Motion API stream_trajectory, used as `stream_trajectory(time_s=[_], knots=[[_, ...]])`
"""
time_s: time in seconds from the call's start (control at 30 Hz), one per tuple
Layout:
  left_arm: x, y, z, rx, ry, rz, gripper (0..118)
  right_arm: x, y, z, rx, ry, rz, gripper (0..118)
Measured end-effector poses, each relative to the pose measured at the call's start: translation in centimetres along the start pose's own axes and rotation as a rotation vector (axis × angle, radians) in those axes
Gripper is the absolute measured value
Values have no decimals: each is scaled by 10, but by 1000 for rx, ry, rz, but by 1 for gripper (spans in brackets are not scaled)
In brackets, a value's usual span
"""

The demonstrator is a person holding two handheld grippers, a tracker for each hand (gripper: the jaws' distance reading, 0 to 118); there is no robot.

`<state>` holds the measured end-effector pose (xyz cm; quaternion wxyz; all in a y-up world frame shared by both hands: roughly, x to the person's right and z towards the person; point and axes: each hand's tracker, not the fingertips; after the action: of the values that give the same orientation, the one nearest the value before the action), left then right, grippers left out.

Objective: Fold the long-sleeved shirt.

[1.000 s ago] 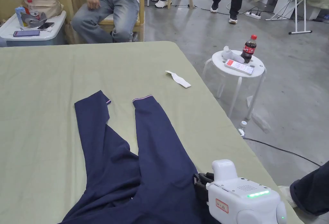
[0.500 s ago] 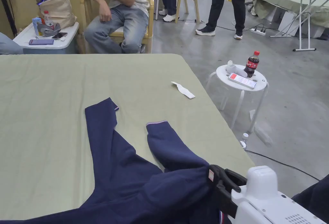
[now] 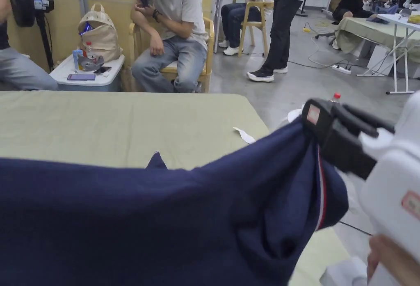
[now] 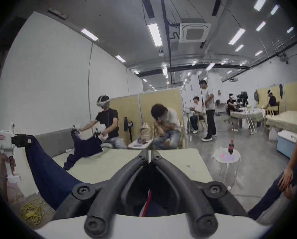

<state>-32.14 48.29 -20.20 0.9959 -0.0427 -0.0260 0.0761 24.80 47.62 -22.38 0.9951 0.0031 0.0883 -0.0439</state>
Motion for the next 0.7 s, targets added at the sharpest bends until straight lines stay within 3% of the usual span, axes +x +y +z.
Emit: stream_trajectory(time_s=[0.23, 0.47, 0.6, 0.7], knots=[[12, 93, -102, 57, -16, 20, 5, 13, 100, -114, 21, 9, 27, 2], [42, 178, -232, 123, 101, -86, 5, 16, 190, -250, -20, -90, 122, 2], [55, 229, -290, 206, 154, -83, 5, -3, 238, -306, 39, -174, 240, 2], [56, 252, -318, 259, 191, -86, 5, -9, 261, -336, 54, -189, 245, 2]])
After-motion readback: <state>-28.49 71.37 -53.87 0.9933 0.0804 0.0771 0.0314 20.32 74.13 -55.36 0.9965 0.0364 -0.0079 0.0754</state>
